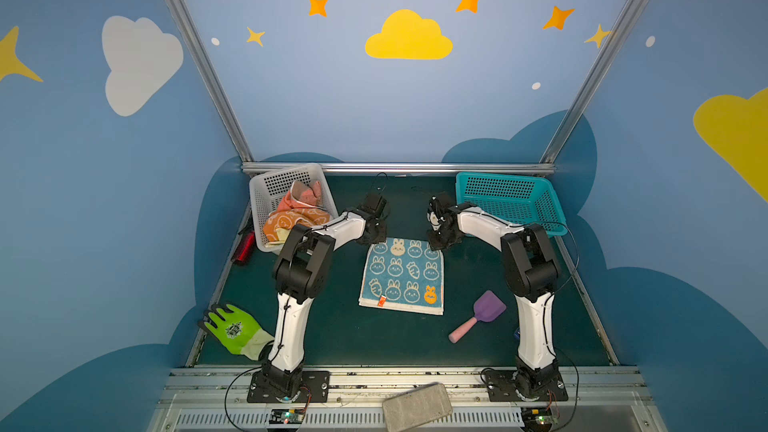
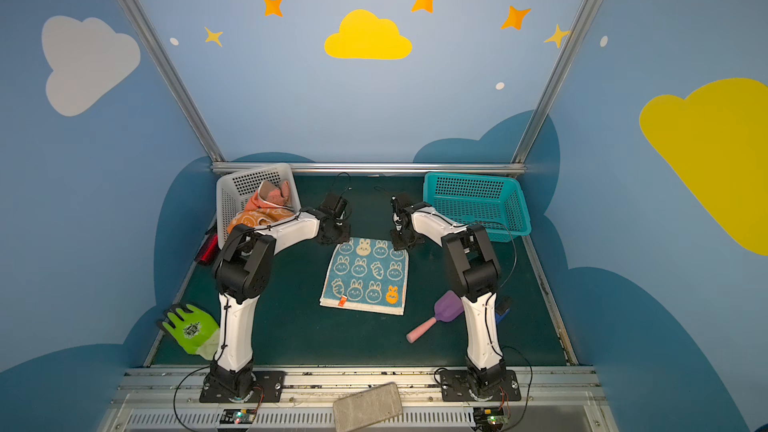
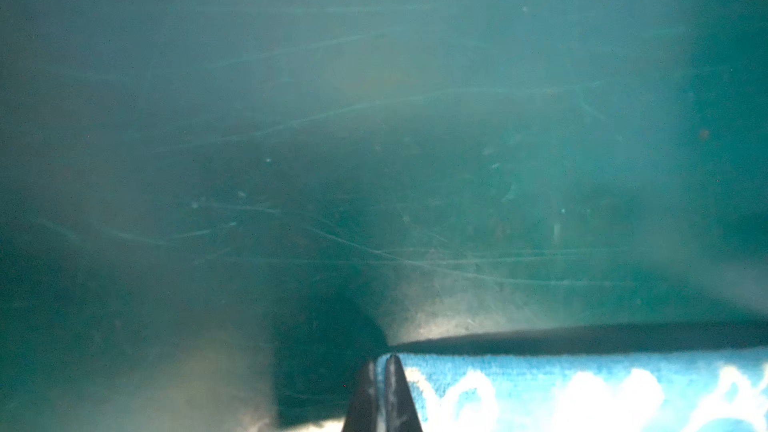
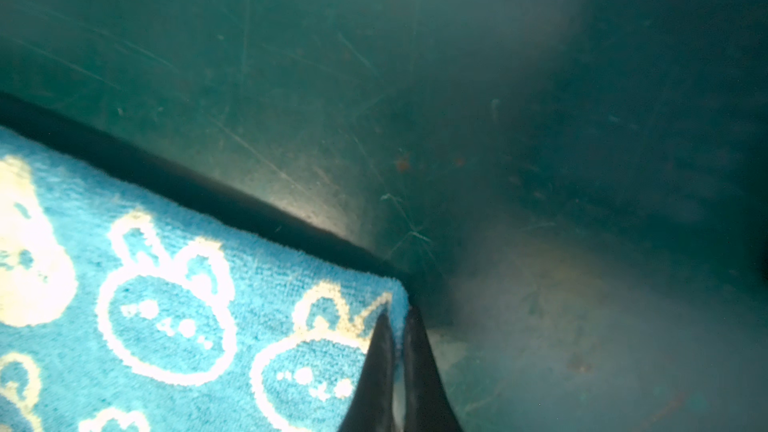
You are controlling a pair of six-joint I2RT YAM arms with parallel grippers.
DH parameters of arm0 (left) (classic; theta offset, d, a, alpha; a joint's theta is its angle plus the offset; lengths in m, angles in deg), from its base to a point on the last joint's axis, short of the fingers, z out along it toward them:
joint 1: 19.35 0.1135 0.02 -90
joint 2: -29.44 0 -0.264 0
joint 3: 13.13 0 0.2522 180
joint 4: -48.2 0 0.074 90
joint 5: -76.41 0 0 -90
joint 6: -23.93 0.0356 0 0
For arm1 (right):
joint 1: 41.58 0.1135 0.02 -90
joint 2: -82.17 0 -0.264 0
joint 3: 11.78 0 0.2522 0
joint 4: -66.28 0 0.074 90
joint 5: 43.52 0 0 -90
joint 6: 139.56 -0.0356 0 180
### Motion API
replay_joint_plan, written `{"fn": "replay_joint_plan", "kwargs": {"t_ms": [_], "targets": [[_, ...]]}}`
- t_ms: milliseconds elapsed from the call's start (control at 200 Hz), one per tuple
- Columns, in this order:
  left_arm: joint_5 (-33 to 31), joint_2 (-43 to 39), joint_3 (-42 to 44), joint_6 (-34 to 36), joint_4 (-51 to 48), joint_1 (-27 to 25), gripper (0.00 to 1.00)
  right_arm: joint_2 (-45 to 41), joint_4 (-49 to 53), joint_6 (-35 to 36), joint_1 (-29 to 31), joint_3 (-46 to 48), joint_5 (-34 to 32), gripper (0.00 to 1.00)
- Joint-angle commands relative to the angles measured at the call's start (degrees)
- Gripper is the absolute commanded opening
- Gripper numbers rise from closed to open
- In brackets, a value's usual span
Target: Fold and stack the towels
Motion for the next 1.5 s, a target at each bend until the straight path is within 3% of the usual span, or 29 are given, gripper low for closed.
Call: {"fn": "replay_joint_plan", "kwargs": {"t_ms": [0, 370, 671, 956, 1287, 1497], "targets": [[4.50, 2.79, 3.72, -1.26, -3.14, -1.03, 0.04, 1.70, -0.04, -0.12, 0.60, 0.79, 2.06, 0.00], [-5.65, -6.39, 5.05, 0.01, -2.44, -1.02, 0.04, -4.96, -4.98, 1.78, 0.63, 2.32, 4.05, 0.00], [-10.03, -15.54, 9.59, 2.51, 2.97, -0.45, 0.04, -11.64, -10.70, 5.10, -0.19, 5.41, 3.91, 0.00], [-9.75, -19.28, 12.37, 2.93, 7.09, 0.58, 0.04, -14.74, -13.58, 7.22, -1.27, 7.18, 7.78, 0.00], [-5.52, -31.03, 29.98, 0.77, 18.21, -0.29, 0.04, -23.59, -21.26, 6.65, -1.36, 21.23, 14.38, 0.00], [-5.96, -36.68, 35.68, -1.24, 16.61, -3.24, 0.04, -28.63, -21.79, 4.18, -0.92, 28.85, 15.74, 0.00]]}}
